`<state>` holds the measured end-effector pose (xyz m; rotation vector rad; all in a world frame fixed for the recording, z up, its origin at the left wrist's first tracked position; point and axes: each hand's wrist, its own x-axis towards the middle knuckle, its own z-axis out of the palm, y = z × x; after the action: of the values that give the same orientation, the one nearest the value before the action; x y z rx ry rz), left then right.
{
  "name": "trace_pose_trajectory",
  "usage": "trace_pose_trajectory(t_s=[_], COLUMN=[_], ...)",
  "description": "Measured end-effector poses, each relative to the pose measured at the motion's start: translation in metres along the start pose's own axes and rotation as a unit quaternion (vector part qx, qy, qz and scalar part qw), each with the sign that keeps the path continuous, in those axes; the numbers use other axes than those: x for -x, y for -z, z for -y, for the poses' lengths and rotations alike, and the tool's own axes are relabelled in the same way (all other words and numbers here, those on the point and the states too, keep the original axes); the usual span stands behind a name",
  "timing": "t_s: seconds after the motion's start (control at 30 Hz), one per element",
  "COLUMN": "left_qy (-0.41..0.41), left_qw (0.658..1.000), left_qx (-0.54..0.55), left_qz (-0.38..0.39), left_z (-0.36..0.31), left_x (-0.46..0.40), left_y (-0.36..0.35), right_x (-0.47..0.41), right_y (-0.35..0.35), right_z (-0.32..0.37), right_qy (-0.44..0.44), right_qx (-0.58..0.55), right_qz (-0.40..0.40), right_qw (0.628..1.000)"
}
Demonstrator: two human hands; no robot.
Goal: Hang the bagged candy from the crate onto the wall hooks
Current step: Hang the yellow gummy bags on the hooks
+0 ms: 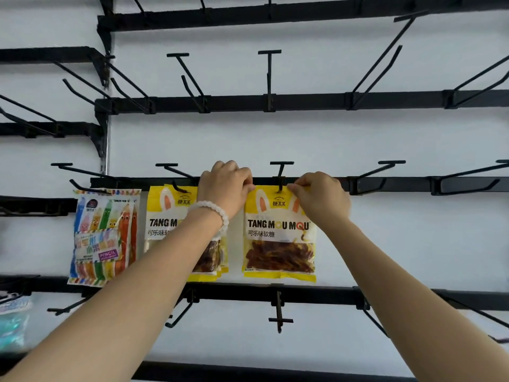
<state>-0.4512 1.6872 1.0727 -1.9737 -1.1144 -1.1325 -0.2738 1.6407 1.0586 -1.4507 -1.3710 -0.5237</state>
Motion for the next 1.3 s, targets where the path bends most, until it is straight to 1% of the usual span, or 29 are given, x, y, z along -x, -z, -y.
trace_pose_trajectory(t_s=[0.13, 0.23, 0.33, 0.43, 0.57, 0.7, 0.83, 0.97, 1.03, 1.17, 1.3], left_qy=[0.000, 0.002, -0.012, -0.032, -0.053, -0.053, -0.030, 0.001, 0.027, 0.050, 0.077], left_qw=[1.000, 0.999, 0.998, 0.997, 0.996, 0.997, 0.997, 0.992, 0.987, 0.973, 0.947], left_qx=[-0.014, 0.000, 0.001, -0.011, -0.006, 0.030, 0.057, 0.069, 0.071, 0.053, 0.054], left_qz=[-0.008, -0.044, -0.066, -0.068, -0.072, -0.040, 0.029, 0.107, 0.144, 0.218, 0.306], left_z=[0.000, 0.000, -0.002, -0.004, -0.008, -0.011, -0.025, -0.049, -0.062, -0.093, -0.119], left_x=[-0.004, 0.002, 0.021, 0.054, 0.117, 0.191, 0.267, 0.337, 0.368, 0.428, 0.491], left_y=[-0.009, -0.008, -0.002, 0.005, 0.012, 0.010, 0.005, 0.002, 0.003, 0.009, 0.011], right_x=[-0.001, 0.009, 0.033, 0.068, 0.125, 0.191, 0.258, 0.323, 0.352, 0.410, 0.473], right_y=[-0.009, -0.013, -0.013, -0.012, -0.008, -0.004, -0.001, 0.009, 0.016, 0.029, 0.038], right_z=[-0.011, -0.018, -0.021, -0.019, -0.014, -0.012, -0.017, -0.031, -0.041, -0.066, -0.087], right_qy=[0.017, 0.044, 0.099, 0.148, 0.176, 0.181, 0.174, 0.155, 0.145, 0.120, 0.094], right_qx=[0.025, 0.034, 0.042, 0.081, 0.116, 0.142, 0.149, 0.133, 0.120, 0.117, 0.122], right_qz=[-0.022, -0.083, -0.142, -0.132, -0.108, -0.069, 0.000, 0.073, 0.104, 0.178, 0.279], right_qw=[0.999, 0.995, 0.984, 0.977, 0.972, 0.971, 0.973, 0.976, 0.977, 0.970, 0.948])
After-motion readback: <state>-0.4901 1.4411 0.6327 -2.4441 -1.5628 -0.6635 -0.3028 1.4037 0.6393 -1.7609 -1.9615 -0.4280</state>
